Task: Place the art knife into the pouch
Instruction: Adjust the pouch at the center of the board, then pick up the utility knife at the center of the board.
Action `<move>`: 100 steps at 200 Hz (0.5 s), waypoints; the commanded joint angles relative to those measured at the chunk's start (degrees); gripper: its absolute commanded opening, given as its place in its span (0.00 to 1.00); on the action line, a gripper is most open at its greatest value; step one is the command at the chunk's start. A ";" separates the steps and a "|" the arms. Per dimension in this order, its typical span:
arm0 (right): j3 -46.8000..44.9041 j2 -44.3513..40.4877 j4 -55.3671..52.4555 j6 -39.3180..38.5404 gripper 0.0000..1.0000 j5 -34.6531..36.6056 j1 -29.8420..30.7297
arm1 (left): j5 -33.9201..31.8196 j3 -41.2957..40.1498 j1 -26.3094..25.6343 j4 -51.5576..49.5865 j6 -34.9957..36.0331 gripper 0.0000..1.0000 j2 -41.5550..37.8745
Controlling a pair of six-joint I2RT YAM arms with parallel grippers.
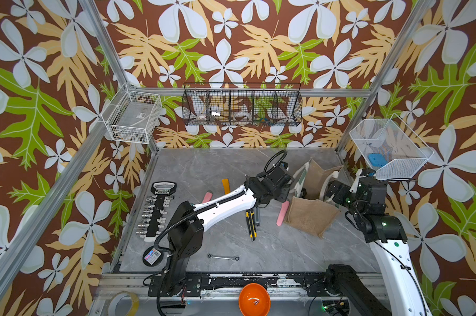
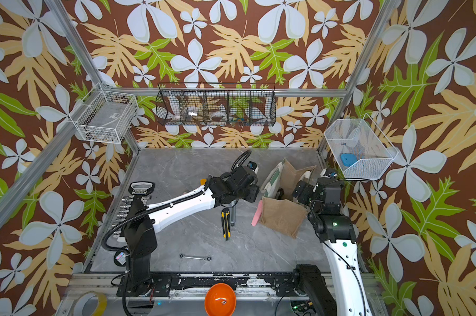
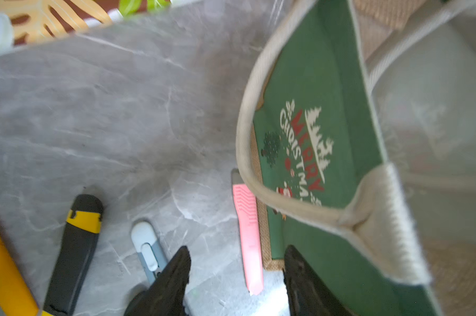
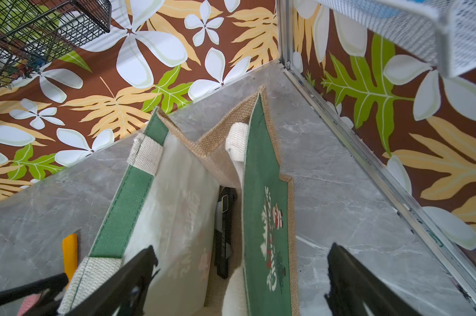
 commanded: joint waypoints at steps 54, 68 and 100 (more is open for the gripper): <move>-3.27 -2.58 -1.38 0.55 0.97 -0.60 0.08 | 9.23 -1.87 0.06 4.88 -1.53 0.55 6.08; -2.99 -2.50 -1.61 0.42 0.97 -0.32 0.05 | 9.30 -1.95 -0.03 4.99 -1.87 0.55 7.57; -2.85 -2.18 -1.99 0.06 0.97 1.74 0.00 | 8.03 -1.81 -0.08 5.29 -2.57 0.55 10.77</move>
